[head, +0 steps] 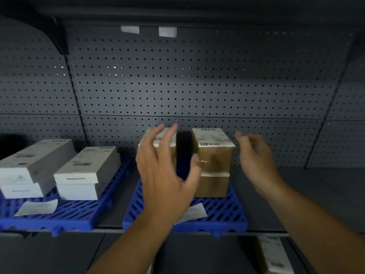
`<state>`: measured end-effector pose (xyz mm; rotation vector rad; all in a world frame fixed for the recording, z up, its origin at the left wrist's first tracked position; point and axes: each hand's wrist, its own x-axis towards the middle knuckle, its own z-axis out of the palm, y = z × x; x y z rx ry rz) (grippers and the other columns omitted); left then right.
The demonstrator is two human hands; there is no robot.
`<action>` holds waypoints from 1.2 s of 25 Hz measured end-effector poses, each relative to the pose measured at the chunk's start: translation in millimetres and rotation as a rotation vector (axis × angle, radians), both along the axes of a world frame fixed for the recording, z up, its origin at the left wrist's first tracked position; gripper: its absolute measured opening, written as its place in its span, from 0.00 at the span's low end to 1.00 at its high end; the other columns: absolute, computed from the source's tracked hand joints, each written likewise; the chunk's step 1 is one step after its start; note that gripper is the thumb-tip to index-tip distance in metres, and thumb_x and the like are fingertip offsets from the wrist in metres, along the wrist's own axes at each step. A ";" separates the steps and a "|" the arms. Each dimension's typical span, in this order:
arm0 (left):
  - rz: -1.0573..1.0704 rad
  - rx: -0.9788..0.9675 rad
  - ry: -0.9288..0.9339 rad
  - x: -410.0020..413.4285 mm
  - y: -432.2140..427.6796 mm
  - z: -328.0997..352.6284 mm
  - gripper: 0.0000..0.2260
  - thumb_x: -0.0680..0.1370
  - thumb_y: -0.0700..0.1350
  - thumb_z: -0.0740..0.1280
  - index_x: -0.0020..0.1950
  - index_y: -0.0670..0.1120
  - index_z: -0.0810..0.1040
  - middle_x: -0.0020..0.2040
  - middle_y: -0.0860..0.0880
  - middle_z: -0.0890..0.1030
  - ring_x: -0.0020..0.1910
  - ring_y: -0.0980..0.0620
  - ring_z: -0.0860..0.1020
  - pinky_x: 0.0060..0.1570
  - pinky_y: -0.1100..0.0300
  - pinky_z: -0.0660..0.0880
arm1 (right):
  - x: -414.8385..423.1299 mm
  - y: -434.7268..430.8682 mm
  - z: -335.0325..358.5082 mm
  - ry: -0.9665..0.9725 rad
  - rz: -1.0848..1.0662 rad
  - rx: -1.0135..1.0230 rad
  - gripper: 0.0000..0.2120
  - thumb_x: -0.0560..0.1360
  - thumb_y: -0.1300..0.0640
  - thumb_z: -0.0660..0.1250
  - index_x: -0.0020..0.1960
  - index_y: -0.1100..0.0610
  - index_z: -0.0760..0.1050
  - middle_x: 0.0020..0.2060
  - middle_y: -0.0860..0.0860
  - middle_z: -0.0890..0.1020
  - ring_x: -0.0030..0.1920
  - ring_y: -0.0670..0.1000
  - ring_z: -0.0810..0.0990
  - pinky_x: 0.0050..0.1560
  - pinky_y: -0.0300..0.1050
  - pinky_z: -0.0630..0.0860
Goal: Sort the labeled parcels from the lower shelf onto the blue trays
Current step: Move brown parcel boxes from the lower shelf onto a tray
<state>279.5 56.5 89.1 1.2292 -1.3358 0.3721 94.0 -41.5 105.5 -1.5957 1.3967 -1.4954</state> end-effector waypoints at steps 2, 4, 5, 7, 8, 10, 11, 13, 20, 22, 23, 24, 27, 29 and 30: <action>-0.152 -0.004 -0.087 -24.6 8.4 0.1 0.22 0.78 0.53 0.68 0.71 0.49 0.74 0.67 0.51 0.74 0.69 0.52 0.71 0.70 0.60 0.63 | -23.5 15.2 -6.3 -0.006 -0.049 -0.026 0.26 0.79 0.36 0.62 0.68 0.52 0.73 0.56 0.44 0.79 0.54 0.42 0.79 0.46 0.38 0.72; -0.321 0.066 -0.149 -52.3 13.3 -5.3 0.17 0.79 0.53 0.68 0.67 0.51 0.77 0.62 0.55 0.77 0.64 0.54 0.74 0.66 0.59 0.67 | -53.8 35.8 -13.9 0.031 -0.115 -0.053 0.20 0.80 0.42 0.65 0.65 0.54 0.76 0.52 0.43 0.81 0.52 0.37 0.80 0.44 0.32 0.74; -0.383 0.107 -0.182 -67.7 14.3 -10.0 0.16 0.79 0.53 0.67 0.65 0.51 0.78 0.60 0.55 0.78 0.63 0.54 0.75 0.64 0.59 0.67 | -72.3 48.2 -18.4 0.069 -0.160 -0.063 0.17 0.80 0.44 0.66 0.63 0.54 0.77 0.50 0.42 0.81 0.50 0.34 0.80 0.44 0.28 0.74; -0.474 0.184 -0.232 -96.1 14.7 -20.6 0.15 0.79 0.53 0.68 0.65 0.50 0.78 0.60 0.54 0.78 0.62 0.52 0.75 0.62 0.57 0.68 | -108.8 73.7 -28.0 0.136 -0.245 -0.081 0.15 0.80 0.48 0.68 0.62 0.55 0.78 0.52 0.46 0.82 0.54 0.39 0.81 0.53 0.36 0.77; -0.519 0.213 -0.244 -111.0 15.2 -26.2 0.16 0.79 0.53 0.67 0.65 0.50 0.78 0.60 0.53 0.78 0.62 0.51 0.75 0.62 0.56 0.69 | -128.3 88.0 -34.5 0.175 -0.294 -0.086 0.15 0.80 0.49 0.69 0.62 0.56 0.78 0.54 0.49 0.83 0.56 0.46 0.81 0.58 0.44 0.78; -0.601 0.250 -0.264 -140.6 16.7 -36.4 0.16 0.80 0.54 0.67 0.66 0.50 0.77 0.61 0.52 0.78 0.62 0.50 0.74 0.63 0.55 0.68 | -165.0 115.5 -46.2 0.281 -0.402 -0.058 0.15 0.79 0.49 0.69 0.62 0.57 0.78 0.55 0.52 0.82 0.58 0.52 0.81 0.60 0.52 0.78; -0.630 0.258 -0.269 -154.8 17.8 -41.9 0.16 0.80 0.54 0.66 0.66 0.50 0.77 0.61 0.53 0.78 0.62 0.51 0.74 0.63 0.57 0.66 | -181.9 127.7 -51.4 0.328 -0.444 -0.031 0.15 0.79 0.50 0.69 0.62 0.57 0.78 0.55 0.53 0.82 0.57 0.53 0.80 0.59 0.53 0.78; -0.668 0.267 -0.274 -182.2 21.8 -52.5 0.16 0.79 0.54 0.67 0.65 0.50 0.77 0.61 0.53 0.78 0.61 0.51 0.74 0.62 0.59 0.65 | -211.0 148.0 -59.9 0.373 -0.498 0.012 0.14 0.79 0.51 0.70 0.60 0.57 0.78 0.54 0.53 0.82 0.56 0.53 0.81 0.57 0.52 0.78; -0.699 0.413 -0.524 -272.5 15.1 -105.2 0.14 0.78 0.56 0.65 0.58 0.51 0.79 0.56 0.55 0.80 0.56 0.52 0.76 0.56 0.56 0.71 | -296.5 170.6 -107.0 0.490 -0.510 0.088 0.10 0.77 0.53 0.72 0.56 0.56 0.80 0.51 0.50 0.81 0.53 0.50 0.80 0.49 0.38 0.71; -0.658 0.489 -0.623 -294.3 9.7 -128.2 0.15 0.79 0.58 0.63 0.59 0.52 0.79 0.56 0.55 0.80 0.57 0.52 0.77 0.58 0.55 0.71 | -320.0 163.6 -130.2 0.544 -0.462 0.137 0.12 0.77 0.54 0.72 0.58 0.57 0.80 0.53 0.51 0.80 0.54 0.51 0.79 0.51 0.40 0.71; -0.632 0.533 -0.642 -305.9 8.6 -139.4 0.17 0.79 0.59 0.62 0.60 0.52 0.79 0.57 0.55 0.80 0.58 0.52 0.77 0.59 0.55 0.71 | -332.2 159.1 -142.4 0.558 -0.435 0.157 0.13 0.77 0.53 0.72 0.60 0.57 0.80 0.54 0.51 0.80 0.55 0.52 0.79 0.53 0.42 0.73; -0.603 0.572 -0.644 -317.2 8.6 -149.3 0.17 0.79 0.60 0.61 0.61 0.53 0.79 0.57 0.56 0.80 0.58 0.52 0.76 0.60 0.55 0.71 | -344.1 154.8 -154.2 0.571 -0.405 0.180 0.14 0.77 0.52 0.72 0.60 0.56 0.79 0.55 0.50 0.80 0.56 0.51 0.79 0.55 0.45 0.74; -0.511 0.666 -0.628 -347.1 10.6 -174.7 0.17 0.78 0.61 0.61 0.59 0.54 0.79 0.55 0.56 0.81 0.56 0.52 0.78 0.58 0.55 0.72 | -380.8 142.2 -189.4 0.606 -0.294 0.239 0.15 0.77 0.50 0.71 0.61 0.54 0.79 0.56 0.49 0.80 0.57 0.51 0.79 0.59 0.52 0.77; -0.449 0.730 -0.597 -355.8 9.8 -189.4 0.16 0.77 0.60 0.62 0.58 0.53 0.80 0.53 0.55 0.82 0.54 0.50 0.79 0.55 0.54 0.74 | -400.1 131.8 -210.2 0.580 -0.234 0.267 0.14 0.76 0.52 0.72 0.59 0.56 0.80 0.55 0.51 0.82 0.56 0.53 0.80 0.57 0.55 0.79; -0.415 0.778 -0.577 -357.1 9.1 -197.3 0.16 0.77 0.60 0.63 0.58 0.52 0.81 0.53 0.54 0.82 0.54 0.49 0.79 0.54 0.53 0.74 | -407.4 125.7 -219.6 0.568 -0.210 0.288 0.14 0.75 0.53 0.73 0.59 0.56 0.80 0.55 0.52 0.82 0.56 0.54 0.81 0.56 0.55 0.79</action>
